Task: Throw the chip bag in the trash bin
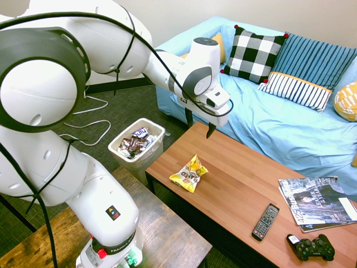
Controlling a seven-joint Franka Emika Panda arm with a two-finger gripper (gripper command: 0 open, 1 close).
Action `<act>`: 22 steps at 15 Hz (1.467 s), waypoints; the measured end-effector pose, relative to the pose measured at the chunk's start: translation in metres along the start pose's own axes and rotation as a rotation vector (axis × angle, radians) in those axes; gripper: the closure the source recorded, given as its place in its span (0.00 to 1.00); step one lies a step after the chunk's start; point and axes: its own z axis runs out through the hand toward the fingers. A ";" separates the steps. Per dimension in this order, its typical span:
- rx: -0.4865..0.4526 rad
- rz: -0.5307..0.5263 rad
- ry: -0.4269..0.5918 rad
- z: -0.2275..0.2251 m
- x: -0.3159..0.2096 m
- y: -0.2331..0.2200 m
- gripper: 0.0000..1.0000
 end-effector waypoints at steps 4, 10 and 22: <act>-0.014 -0.003 -0.011 0.012 -0.003 -0.003 0.00; -0.059 -0.004 -0.030 0.098 -0.048 -0.008 0.00; -0.200 0.143 -0.010 0.247 -0.040 -0.032 0.00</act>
